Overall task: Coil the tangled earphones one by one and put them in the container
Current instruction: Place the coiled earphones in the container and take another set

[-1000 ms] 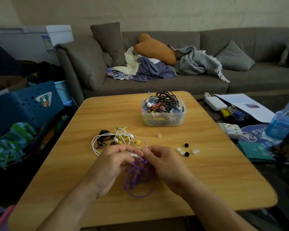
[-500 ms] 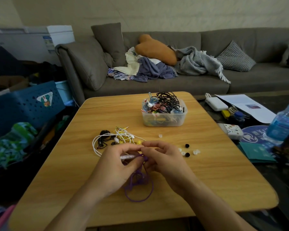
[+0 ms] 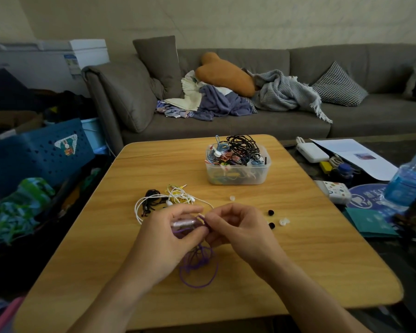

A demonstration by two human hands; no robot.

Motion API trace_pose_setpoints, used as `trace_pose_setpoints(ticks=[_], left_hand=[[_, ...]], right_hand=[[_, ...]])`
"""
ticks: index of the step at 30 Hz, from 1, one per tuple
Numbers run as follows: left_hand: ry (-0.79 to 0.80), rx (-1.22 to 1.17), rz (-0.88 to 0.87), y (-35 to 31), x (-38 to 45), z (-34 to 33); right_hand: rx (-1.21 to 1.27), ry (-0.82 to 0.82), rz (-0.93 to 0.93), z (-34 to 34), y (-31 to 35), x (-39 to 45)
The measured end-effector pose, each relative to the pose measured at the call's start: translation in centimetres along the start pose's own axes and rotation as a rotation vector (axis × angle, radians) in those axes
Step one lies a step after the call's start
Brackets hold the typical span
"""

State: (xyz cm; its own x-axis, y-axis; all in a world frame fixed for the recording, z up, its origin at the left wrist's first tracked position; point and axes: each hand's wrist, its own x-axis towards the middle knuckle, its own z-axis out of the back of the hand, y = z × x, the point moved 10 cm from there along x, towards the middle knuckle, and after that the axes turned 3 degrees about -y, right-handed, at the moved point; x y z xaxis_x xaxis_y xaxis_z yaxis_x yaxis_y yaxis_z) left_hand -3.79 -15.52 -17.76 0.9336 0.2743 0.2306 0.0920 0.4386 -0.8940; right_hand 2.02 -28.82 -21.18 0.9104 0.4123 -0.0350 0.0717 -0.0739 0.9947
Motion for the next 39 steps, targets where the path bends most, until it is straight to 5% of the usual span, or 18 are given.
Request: trace_pose_setpoints(ticks=[4, 14, 20, 27, 33, 39], left_hand=[[0.092, -0.091, -0.015, -0.8, -0.2, -1.0], [-0.084, -0.267, 0.132, 1.3, 0.6, 0.9], [-0.068, -0.277, 0.185, 2.1, 0.8, 0.8], [-0.034, -0.503, 0.342, 3.0, 1.0, -0.7], [-0.087, -0.629, 0.365, 2.9, 1.6, -0.8], [-0.19, -0.65, 0.308, 2.4, 1.7, 0.1]], right_hand=[[0.044, 0.042, -0.018, -0.2, -0.2, 0.0], [0.07, 0.125, -0.016, -0.4, 0.8, 0.4], [-0.857, -0.358, 0.302, 5.7, 5.3, 4.7], [-1.234, -0.267, 0.226, 5.0, 2.4, 7.9], [-1.089, -0.295, 0.242, 4.8, 2.4, 8.0], [-0.111, -0.117, 0.282, 1.4, 4.5, 3.7]])
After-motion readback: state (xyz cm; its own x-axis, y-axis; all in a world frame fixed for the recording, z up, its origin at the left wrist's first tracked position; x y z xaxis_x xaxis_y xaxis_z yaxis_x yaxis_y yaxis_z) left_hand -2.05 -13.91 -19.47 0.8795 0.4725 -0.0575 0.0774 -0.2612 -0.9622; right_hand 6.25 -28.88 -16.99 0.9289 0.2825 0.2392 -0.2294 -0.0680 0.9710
